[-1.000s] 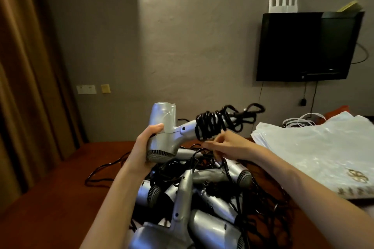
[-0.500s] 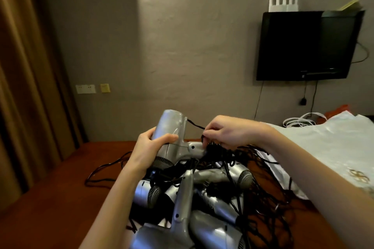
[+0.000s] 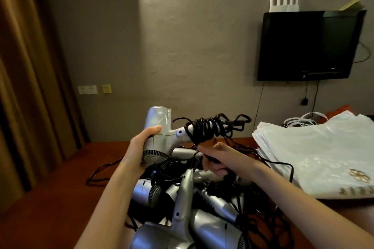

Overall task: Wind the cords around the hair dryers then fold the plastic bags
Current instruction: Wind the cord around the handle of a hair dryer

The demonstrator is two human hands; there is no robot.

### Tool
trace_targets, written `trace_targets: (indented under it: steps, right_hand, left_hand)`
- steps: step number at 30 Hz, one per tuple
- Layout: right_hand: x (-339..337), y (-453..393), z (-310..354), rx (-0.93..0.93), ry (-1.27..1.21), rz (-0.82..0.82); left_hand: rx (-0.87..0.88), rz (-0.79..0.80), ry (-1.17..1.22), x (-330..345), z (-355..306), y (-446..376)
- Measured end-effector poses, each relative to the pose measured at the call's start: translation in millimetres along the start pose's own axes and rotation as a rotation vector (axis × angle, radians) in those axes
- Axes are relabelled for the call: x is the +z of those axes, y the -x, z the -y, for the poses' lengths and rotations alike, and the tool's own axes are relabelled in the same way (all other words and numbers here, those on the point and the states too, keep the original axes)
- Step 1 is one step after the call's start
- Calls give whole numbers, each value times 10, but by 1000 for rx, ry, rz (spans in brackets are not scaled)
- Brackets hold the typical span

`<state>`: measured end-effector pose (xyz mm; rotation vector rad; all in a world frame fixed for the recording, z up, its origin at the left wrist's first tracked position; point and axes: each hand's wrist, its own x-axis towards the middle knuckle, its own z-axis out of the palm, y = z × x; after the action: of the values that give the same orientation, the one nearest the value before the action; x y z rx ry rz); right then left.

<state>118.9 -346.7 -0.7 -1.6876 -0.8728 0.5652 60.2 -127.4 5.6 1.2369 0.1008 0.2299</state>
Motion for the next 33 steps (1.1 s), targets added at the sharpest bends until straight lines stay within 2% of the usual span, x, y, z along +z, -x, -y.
trace_targets:
  steps: [2, 5, 8, 11, 14, 20, 22, 25, 27, 33]
  right_hand:
    - [-159, -39, -81, 28, 59, 30]
    - [-455, -107, -188, 141, 12, -13]
    - [-556, -148, 34, 243, 239, 273]
    - [-529, -199, 361, 264, 487, 353]
    - [-418, -243, 626, 200, 791, 249]
    - [-32, -68, 778, -1, 967, -54]
    - [54, -26, 697, -40, 852, -133]
    - [175, -39, 523, -81, 376, -212]
    - [328, -99, 411, -90, 210, -231]
    - [1175, -530, 124, -200, 538, -291]
  left_hand:
    - [-26, 81, 8, 14, -5, 15]
    - [-107, 165, -52, -4, -12, 21]
    - [-187, 198, -235, -14, -37, 46]
    - [-203, 155, -384, 8, -28, 22]
    - [-176, 157, -466, 62, -56, -5]
    - [-103, 139, -445, -14, -184, -6]
    - [-89, 121, -428, -119, -211, 1]
    - [-50, 65, -382, -310, -288, 45]
    - [-15, 4, -386, -477, -323, 55]
    - [17, -290, -349, -1040, -262, 101]
